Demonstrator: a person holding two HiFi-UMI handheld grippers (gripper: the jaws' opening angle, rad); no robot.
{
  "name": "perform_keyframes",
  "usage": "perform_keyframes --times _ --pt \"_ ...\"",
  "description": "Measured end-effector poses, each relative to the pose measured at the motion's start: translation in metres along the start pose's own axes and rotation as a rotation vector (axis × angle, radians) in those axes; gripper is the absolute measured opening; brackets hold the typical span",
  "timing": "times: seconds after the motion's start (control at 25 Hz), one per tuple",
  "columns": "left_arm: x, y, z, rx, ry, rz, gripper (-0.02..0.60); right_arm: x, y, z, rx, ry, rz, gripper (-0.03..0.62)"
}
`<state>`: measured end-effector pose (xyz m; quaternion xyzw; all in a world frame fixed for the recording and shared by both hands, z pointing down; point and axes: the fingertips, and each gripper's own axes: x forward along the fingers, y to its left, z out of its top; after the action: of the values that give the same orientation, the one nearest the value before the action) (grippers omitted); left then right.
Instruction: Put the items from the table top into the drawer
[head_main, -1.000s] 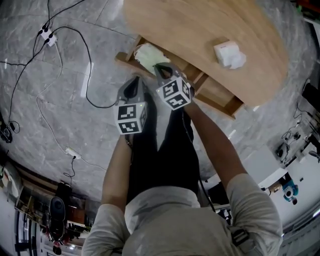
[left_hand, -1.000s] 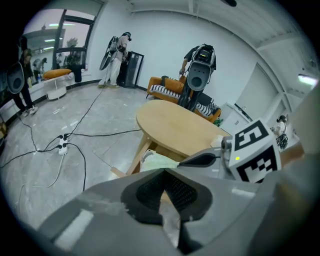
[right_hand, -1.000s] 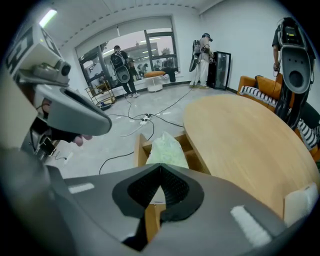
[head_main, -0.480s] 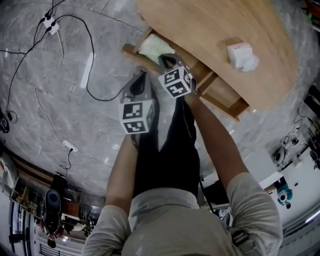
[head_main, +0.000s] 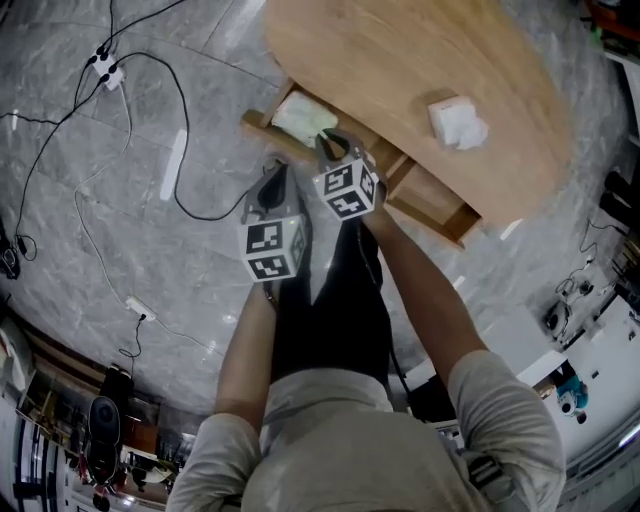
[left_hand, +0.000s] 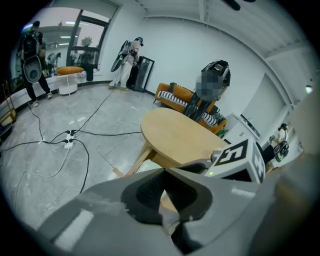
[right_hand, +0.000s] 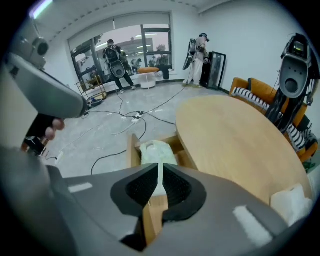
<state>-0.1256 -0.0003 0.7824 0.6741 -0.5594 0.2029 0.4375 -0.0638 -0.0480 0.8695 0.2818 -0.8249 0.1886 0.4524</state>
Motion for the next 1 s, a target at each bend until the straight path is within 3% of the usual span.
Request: perform_keyframes --times 0.08,0.2,0.28,0.4,0.52,0.72,0.84,1.0 --pt "-0.011 -0.008 0.014 0.01 -0.024 -0.006 0.02 -0.023 0.003 0.017 0.023 -0.051 0.007 0.008" --pt "-0.031 -0.019 0.033 0.008 -0.046 -0.003 0.02 -0.066 0.012 0.049 0.063 -0.175 0.064 0.008" --pt "-0.048 -0.029 0.051 -0.001 -0.07 0.003 0.02 -0.102 0.01 0.076 0.09 -0.272 0.055 0.008" --pt "-0.079 -0.052 0.088 0.021 -0.149 -0.01 0.02 -0.16 -0.006 0.113 0.143 -0.38 -0.032 0.006" --pt "-0.109 -0.08 0.128 0.063 -0.243 -0.078 0.02 -0.219 -0.018 0.151 0.172 -0.463 -0.136 0.006" --pt "-0.145 -0.117 0.186 0.2 -0.325 -0.135 0.02 -0.315 -0.03 0.208 0.189 -0.612 -0.242 0.007" --pt "-0.167 -0.14 0.237 0.264 -0.419 -0.135 0.02 -0.37 -0.048 0.234 0.214 -0.709 -0.328 0.006" --pt "-0.208 -0.185 0.29 0.344 -0.545 -0.203 0.02 -0.434 -0.066 0.257 0.239 -0.796 -0.438 0.006"
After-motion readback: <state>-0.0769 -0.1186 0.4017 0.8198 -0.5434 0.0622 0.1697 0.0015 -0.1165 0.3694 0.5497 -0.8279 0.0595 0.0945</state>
